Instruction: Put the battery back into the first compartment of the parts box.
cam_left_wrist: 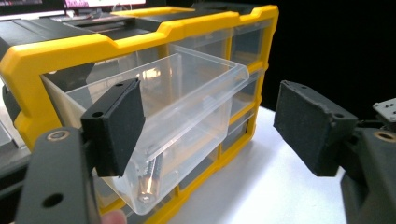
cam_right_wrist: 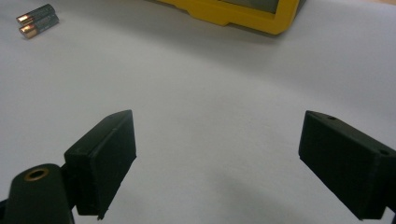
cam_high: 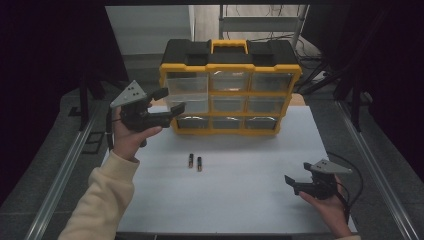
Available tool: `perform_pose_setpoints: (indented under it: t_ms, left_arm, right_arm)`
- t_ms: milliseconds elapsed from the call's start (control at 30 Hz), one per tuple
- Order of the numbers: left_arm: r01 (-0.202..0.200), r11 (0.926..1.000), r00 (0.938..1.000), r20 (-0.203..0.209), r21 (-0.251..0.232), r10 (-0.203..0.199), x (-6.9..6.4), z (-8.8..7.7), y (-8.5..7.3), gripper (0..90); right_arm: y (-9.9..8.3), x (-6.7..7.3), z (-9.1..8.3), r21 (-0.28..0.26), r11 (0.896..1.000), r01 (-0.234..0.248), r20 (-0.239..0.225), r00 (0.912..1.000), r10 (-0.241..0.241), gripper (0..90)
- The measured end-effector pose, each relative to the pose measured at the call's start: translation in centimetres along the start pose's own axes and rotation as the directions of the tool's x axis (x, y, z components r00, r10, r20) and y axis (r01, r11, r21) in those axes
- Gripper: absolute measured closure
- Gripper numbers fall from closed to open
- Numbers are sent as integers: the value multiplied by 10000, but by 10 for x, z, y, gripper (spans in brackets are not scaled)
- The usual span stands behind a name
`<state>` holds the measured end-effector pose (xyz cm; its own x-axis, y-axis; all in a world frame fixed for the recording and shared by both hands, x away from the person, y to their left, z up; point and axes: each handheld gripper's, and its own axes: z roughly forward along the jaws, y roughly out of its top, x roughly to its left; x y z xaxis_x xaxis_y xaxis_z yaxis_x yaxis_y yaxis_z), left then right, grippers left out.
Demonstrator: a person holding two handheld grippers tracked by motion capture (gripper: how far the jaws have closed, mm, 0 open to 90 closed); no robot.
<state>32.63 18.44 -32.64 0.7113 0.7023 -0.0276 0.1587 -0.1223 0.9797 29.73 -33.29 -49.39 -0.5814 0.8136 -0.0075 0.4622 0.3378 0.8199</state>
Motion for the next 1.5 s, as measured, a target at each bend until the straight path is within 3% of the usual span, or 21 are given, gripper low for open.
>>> perform_pose_setpoints:
  t_ms: [133,267,633,800,1133,1500]
  left_arm:
    - [-302,9995,9994,-149,16,302,-4,-5,-2,259]
    - [-252,9997,9997,-66,-23,252,-4,-8,-2,260]
    - [-188,9998,9983,553,119,182,-13,-15,-15,257]
    - [-195,9985,9953,958,518,145,-16,-13,-26,247]
    - [-127,9914,9906,1367,1302,-52,-15,-2,-56,223]
    - [-76,9809,9888,1477,1942,-216,-14,10,-78,180]
  right_arm:
    - [0,0,0,28,10000,-8,-11,10000,8,115]
    - [0,0,1,52,10000,-2,-20,10000,3,115]
    - [0,0,1,47,10000,-7,-34,10000,7,115]
    - [0,0,1,54,10000,-4,-26,10000,5,115]
    - [0,0,1,40,10000,22,-21,10000,-22,115]
    - [-1,0,1,65,10000,11,-42,10000,-11,115]
